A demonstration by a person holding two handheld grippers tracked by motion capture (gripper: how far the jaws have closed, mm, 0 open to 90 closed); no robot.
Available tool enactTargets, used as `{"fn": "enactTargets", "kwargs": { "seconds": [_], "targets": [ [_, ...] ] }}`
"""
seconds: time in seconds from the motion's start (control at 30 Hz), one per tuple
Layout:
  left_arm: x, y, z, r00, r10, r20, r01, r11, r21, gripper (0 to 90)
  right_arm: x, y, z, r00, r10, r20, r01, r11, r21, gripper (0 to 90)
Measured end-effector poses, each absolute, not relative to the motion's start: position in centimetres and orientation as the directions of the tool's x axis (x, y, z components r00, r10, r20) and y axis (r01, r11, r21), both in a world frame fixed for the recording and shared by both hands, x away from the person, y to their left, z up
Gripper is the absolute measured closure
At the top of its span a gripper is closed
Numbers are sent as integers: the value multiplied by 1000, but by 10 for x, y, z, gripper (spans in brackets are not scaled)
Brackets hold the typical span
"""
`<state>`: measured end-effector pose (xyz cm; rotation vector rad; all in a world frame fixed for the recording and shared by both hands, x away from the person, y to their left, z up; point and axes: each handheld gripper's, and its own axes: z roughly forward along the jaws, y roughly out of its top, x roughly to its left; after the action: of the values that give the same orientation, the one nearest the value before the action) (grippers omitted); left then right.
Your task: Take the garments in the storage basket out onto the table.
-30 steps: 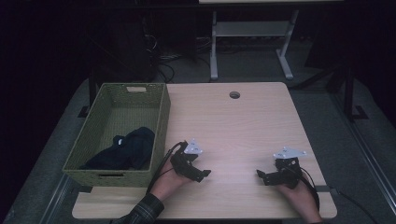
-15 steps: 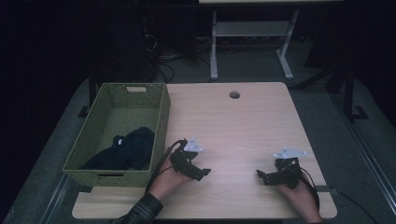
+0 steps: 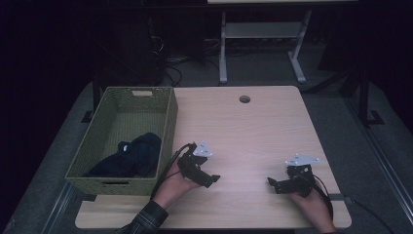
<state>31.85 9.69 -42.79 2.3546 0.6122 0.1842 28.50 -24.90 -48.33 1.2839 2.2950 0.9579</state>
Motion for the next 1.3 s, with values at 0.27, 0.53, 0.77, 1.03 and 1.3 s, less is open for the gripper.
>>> {"fn": "enactTargets", "kwargs": {
  "seconds": [0.27,0.53,0.77,1.03,1.3],
  "targets": [
    [321,97,-416,880,474,-35,378,-655,654,136,285,-249,-483,-533,846,29,616,364,699,7],
    [323,97,-407,884,467,-30,373,-665,647,136,285,-249,-483,-533,846,29,616,364,699,7],
    [323,97,-402,886,461,-44,380,-671,636,136,285,-249,-483,-533,846,29,616,364,699,7],
    [325,97,-392,891,454,-27,365,-678,639,136,285,-249,-483,-533,846,29,616,364,699,7],
    [326,101,-384,890,455,-29,366,-673,643,137,285,-249,-483,-533,846,29,616,364,699,7]
  ]
}}
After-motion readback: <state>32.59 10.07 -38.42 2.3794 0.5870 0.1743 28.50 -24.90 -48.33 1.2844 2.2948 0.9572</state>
